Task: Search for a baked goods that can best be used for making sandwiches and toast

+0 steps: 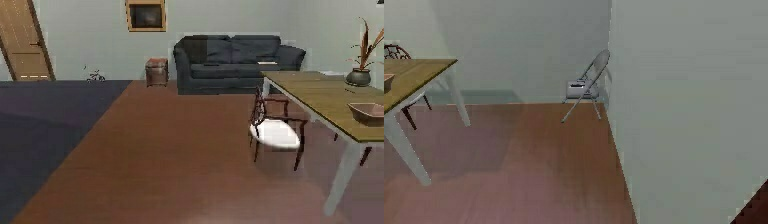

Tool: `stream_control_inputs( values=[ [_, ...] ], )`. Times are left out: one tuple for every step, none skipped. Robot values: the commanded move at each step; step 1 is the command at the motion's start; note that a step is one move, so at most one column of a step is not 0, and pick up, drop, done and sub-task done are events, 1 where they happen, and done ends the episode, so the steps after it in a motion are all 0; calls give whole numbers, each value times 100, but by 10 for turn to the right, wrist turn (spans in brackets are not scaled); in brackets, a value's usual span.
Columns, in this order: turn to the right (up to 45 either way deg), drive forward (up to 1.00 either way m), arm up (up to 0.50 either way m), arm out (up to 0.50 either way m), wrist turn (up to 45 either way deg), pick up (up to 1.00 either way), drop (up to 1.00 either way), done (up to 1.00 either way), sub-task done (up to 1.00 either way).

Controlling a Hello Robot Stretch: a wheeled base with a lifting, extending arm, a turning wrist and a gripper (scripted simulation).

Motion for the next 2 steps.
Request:
stream_control_inputs(
  values=[
    [-60,0,0,0,0,0,0,0,0],
    [0,40,0,0,0,0,0,0,0]
  ],
)
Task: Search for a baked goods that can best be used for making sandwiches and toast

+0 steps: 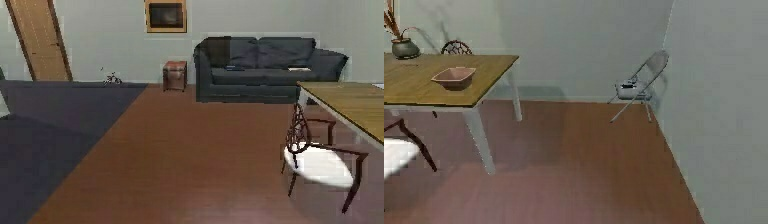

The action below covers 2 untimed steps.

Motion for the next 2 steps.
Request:
stream_control_inputs(
  values=[
    [0,60,0,0,0,0,0,0,0],
    [-420,0,0,0,0,0,0,0,0]
  ],
)
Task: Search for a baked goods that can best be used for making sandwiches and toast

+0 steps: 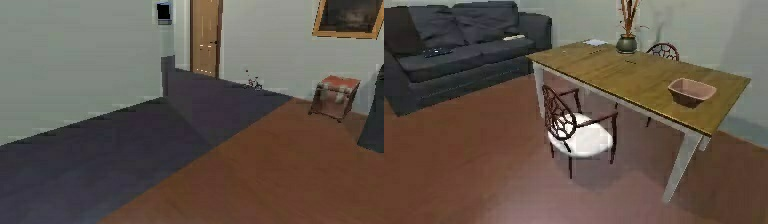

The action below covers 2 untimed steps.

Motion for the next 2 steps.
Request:
stream_control_inputs(
  values=[
    [0,100,0,0,0,0,0,0,0],
    [0,100,0,0,0,0,0,0,0]
  ],
)
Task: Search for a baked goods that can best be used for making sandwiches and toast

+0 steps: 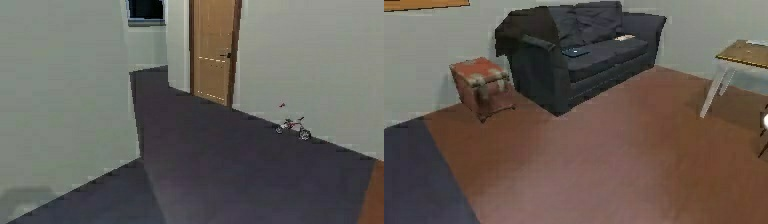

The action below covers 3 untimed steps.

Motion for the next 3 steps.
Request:
stream_control_inputs(
  values=[
    [0,100,0,0,0,0,0,0,0],
    [0,100,0,0,0,0,0,0,0],
    [-180,0,0,0,0,0,0,0,0]
  ],
)
